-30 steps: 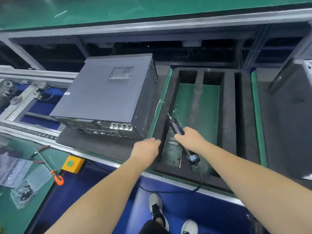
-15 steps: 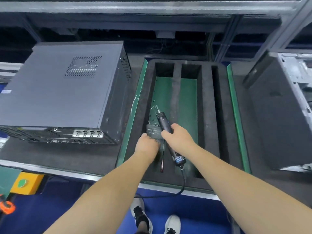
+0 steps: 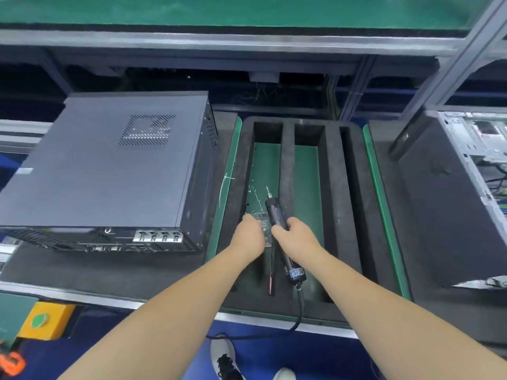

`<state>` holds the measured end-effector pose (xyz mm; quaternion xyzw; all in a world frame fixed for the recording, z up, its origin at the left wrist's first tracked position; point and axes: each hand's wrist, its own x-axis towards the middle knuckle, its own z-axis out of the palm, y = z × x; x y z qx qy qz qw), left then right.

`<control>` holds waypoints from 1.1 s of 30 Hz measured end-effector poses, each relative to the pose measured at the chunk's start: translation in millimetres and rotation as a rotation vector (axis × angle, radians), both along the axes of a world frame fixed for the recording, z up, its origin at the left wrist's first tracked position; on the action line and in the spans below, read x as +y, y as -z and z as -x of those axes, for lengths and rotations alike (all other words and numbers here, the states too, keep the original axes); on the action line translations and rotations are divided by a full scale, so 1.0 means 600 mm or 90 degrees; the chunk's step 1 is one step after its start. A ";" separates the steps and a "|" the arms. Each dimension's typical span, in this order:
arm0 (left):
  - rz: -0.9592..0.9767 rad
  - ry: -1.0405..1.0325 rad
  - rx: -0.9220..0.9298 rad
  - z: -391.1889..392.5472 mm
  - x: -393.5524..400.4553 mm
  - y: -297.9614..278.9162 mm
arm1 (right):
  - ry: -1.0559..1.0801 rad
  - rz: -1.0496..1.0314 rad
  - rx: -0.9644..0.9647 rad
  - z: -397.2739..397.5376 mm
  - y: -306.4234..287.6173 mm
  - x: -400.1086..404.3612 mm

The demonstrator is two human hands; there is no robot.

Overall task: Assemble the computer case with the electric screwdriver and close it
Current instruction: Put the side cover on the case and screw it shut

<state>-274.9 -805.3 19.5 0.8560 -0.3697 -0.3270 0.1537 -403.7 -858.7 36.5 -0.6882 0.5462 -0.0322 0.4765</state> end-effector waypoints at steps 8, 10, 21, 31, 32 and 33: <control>0.250 -0.393 0.466 -0.026 -0.008 -0.045 | -0.004 -0.012 -0.001 0.009 -0.005 0.017; 0.267 -0.440 0.524 -0.029 -0.006 -0.047 | -0.009 -0.008 -0.007 0.008 -0.006 0.023; 0.045 0.072 0.067 -0.042 0.055 -0.030 | 0.037 -0.007 -0.020 0.002 0.006 0.025; 0.091 0.022 -0.093 -0.059 0.005 -0.044 | 0.066 0.003 -0.022 -0.016 0.009 -0.001; 0.129 -0.027 -0.091 -0.062 -0.004 -0.046 | 0.075 0.003 -0.031 -0.014 0.011 -0.001; 0.158 -0.069 -0.085 -0.067 -0.014 -0.047 | 0.081 0.002 -0.037 -0.013 0.013 -0.001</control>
